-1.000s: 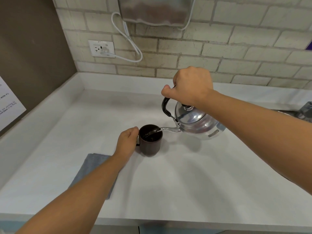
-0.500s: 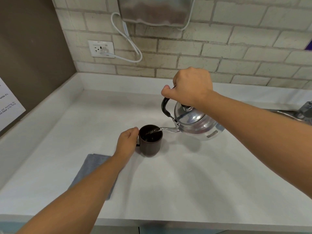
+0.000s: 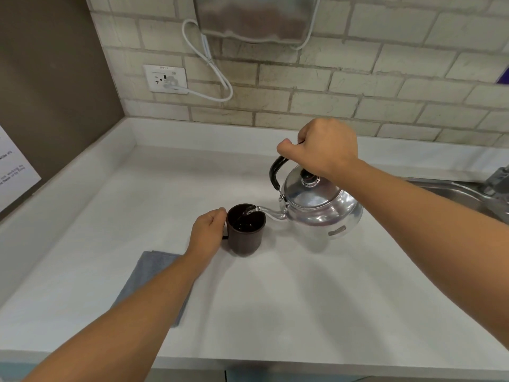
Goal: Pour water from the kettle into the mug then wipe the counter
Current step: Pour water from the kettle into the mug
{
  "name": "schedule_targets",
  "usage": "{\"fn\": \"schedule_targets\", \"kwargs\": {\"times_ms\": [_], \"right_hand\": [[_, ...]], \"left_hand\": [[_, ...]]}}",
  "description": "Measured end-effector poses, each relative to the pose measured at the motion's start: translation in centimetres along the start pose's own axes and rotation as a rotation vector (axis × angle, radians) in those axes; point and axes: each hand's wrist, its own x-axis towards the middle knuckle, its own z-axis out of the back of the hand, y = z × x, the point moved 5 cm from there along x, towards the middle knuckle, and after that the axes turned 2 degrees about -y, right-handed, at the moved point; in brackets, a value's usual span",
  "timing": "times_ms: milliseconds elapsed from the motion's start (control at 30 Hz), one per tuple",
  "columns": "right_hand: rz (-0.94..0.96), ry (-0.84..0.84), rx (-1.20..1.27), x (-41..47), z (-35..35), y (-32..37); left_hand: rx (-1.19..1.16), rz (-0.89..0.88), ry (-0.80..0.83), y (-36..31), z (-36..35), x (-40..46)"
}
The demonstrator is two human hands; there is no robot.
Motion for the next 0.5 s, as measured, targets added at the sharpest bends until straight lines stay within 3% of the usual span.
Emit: {"fn": "schedule_targets", "kwargs": {"times_ms": [367,500], "right_hand": [[-0.409,0.015,0.365,-0.4,-0.8,-5.7],[-0.482,0.009,0.447,0.3,-1.1,-7.1]], "left_hand": [[0.015,0.076,0.033,0.3,0.1,0.8],[0.281,0.073,0.132,-1.4,0.9,1.5]]}}
